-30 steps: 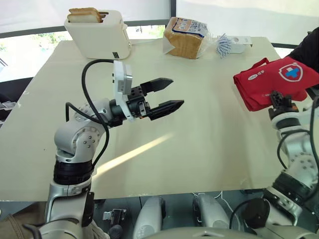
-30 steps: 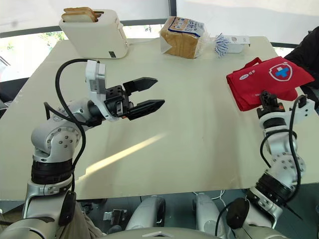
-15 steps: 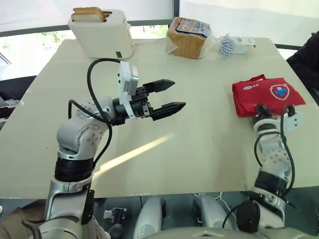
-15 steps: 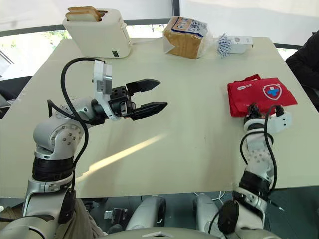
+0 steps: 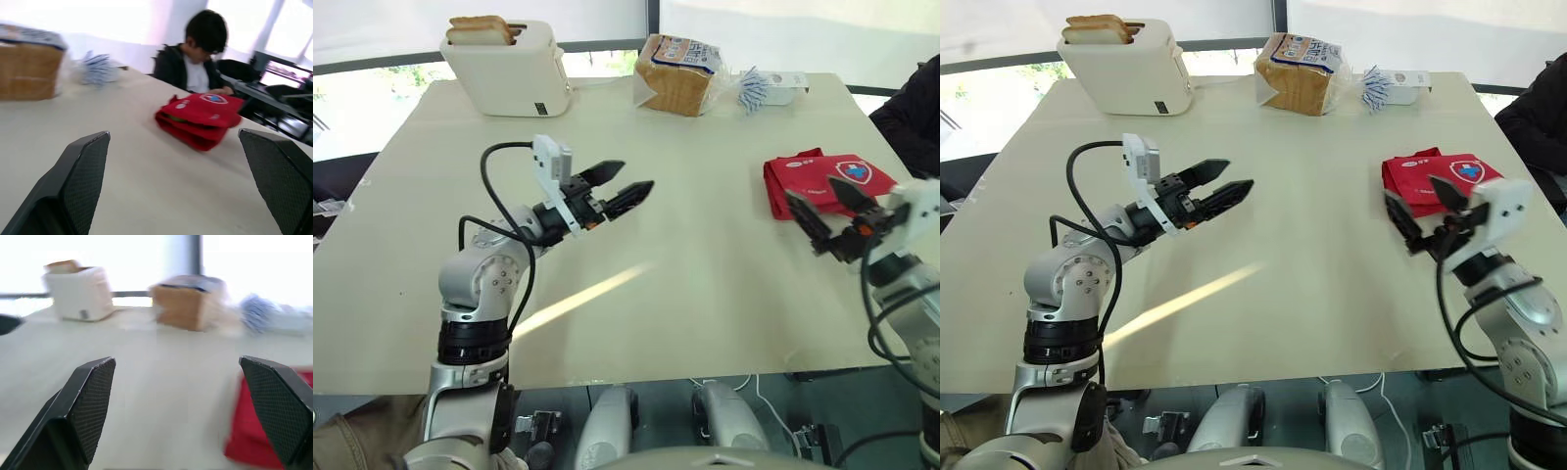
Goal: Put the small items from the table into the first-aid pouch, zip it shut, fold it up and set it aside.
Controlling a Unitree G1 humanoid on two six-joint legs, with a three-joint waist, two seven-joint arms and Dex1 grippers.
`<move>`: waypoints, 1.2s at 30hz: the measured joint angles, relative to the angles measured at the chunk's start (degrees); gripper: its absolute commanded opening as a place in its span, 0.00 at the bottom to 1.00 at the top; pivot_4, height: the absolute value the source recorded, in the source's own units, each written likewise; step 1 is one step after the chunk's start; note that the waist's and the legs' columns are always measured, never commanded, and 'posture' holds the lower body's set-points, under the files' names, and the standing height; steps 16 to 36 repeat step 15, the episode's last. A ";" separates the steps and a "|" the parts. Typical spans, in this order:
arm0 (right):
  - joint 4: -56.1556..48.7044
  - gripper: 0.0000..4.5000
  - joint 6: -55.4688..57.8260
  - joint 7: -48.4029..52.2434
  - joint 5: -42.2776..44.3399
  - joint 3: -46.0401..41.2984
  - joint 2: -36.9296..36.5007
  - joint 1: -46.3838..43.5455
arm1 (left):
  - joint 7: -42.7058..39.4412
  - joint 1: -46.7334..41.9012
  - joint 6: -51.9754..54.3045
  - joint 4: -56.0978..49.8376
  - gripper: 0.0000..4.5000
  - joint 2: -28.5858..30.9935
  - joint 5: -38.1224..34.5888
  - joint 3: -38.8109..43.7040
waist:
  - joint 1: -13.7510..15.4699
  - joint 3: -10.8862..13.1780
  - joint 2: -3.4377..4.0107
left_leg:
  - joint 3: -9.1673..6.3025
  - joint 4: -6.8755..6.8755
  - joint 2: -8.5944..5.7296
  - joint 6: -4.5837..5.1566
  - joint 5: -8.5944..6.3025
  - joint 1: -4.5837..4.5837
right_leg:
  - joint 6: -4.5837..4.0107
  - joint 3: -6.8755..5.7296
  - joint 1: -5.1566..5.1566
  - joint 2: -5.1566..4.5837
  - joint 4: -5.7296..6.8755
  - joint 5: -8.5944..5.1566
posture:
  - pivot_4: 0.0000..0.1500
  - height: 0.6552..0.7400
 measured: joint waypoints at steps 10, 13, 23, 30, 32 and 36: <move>9.14 0.96 -9.95 25.02 -6.91 2.44 -11.97 6.89 | -14.94 18.97 -3.38 -2.57 1.00 14.09 0.77 3.73 | 1.74 0.01 -0.01 | -0.20 -0.16 -0.14 0.02 -0.02 -0.18 | -0.04 -0.30 0.09 -0.57 -0.39 0.02 | 1.00 1.00; 5.42 0.96 -10.17 27.91 -5.52 -5.63 -13.02 17.03 | -18.34 23.13 -4.98 -2.27 1.00 17.04 0.84 6.68 | 2.27 0.01 0.00 | -0.24 -0.15 -0.16 0.03 -0.02 -0.14 | -0.03 -0.44 0.24 -0.60 -0.49 0.02 | 1.00 1.00; 3.82 0.96 -10.23 28.79 -4.78 -10.75 -12.97 22.69 | -19.40 25.14 -5.66 -1.60 1.00 18.22 1.31 8.32 | 2.22 0.01 0.00 | -0.22 -0.13 -0.11 0.03 -0.02 0.01 | -0.03 -0.46 0.38 -0.59 -0.50 0.02 | 1.00 1.00; 3.82 0.96 -10.23 28.79 -4.78 -10.75 -12.97 22.69 | -19.40 25.14 -5.66 -1.60 1.00 18.22 1.31 8.32 | 2.22 0.01 0.00 | -0.22 -0.13 -0.11 0.03 -0.02 0.01 | -0.03 -0.46 0.38 -0.59 -0.50 0.02 | 1.00 1.00; 3.82 0.96 -10.23 28.79 -4.78 -10.75 -12.97 22.69 | -19.40 25.14 -5.66 -1.60 1.00 18.22 1.31 8.32 | 2.22 0.01 0.00 | -0.22 -0.13 -0.11 0.03 -0.02 0.01 | -0.03 -0.46 0.38 -0.59 -0.50 0.02 | 1.00 1.00; 3.82 0.96 -10.23 28.79 -4.78 -10.75 -12.97 22.69 | -19.40 25.14 -5.66 -1.60 1.00 18.22 1.31 8.32 | 2.22 0.01 0.00 | -0.22 -0.13 -0.11 0.03 -0.02 0.01 | -0.03 -0.46 0.38 -0.59 -0.50 0.02 | 1.00 1.00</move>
